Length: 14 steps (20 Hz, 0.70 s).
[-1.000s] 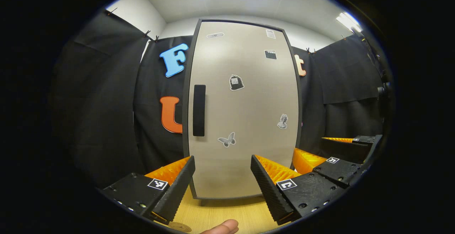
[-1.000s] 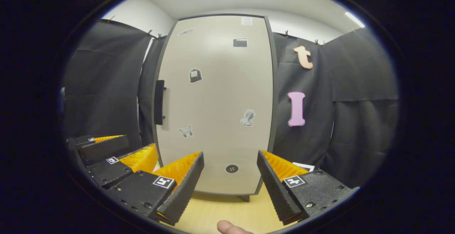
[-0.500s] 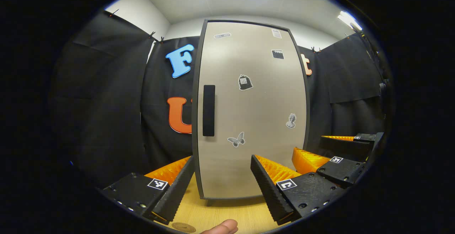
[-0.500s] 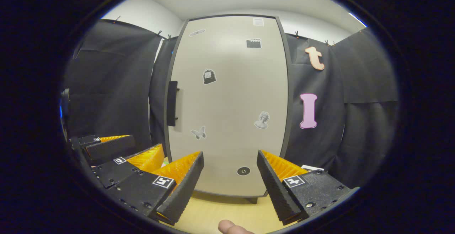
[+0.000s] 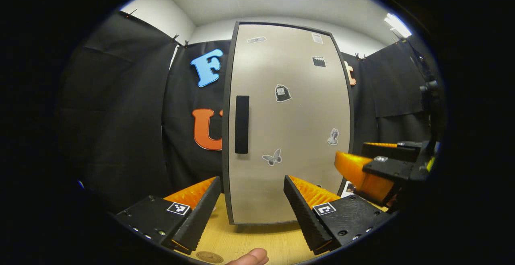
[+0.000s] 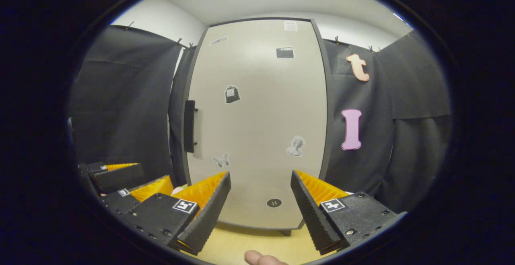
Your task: Open the cabinet door with the right hand, grasp the bottle in the cabinet with the left hand and place it on the coaster, then close the cabinet door with the right hand.
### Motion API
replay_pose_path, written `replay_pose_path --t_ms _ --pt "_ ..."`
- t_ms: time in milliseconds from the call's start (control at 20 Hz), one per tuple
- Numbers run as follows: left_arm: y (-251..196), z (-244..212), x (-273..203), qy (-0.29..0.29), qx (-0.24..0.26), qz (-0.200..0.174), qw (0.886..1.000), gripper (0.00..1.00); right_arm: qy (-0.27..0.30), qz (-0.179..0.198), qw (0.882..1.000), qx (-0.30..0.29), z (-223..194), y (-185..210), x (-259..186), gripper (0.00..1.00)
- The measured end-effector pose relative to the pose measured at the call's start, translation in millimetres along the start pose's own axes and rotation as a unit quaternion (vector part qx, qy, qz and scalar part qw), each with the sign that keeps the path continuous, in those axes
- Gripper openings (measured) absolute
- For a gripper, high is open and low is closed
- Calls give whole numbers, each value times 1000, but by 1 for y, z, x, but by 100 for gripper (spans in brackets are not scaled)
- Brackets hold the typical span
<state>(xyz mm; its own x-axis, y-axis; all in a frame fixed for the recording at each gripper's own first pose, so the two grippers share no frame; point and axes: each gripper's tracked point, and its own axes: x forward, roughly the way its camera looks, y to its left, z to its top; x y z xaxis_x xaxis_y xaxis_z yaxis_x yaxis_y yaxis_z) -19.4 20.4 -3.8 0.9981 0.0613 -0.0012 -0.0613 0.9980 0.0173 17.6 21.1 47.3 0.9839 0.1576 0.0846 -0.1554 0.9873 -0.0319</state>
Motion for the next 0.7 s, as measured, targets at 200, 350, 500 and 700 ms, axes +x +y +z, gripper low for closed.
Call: replay_pose_path --t_ms 200,350,500,700 --pt "2 -12 -13 21 -11 -2 1000 95 -19 14 999 -23 23 16 24 95" --pt "10 -16 -23 23 1 4 1000 95 -17 40 998 -38 28 43 47 97" --pt "17 -25 -32 36 7 7 999 95 -16 48 997 -53 32 63 68 96" --pt "47 -26 -50 37 13 39 998 95 -10 93 994 -53 41 114 98 100"
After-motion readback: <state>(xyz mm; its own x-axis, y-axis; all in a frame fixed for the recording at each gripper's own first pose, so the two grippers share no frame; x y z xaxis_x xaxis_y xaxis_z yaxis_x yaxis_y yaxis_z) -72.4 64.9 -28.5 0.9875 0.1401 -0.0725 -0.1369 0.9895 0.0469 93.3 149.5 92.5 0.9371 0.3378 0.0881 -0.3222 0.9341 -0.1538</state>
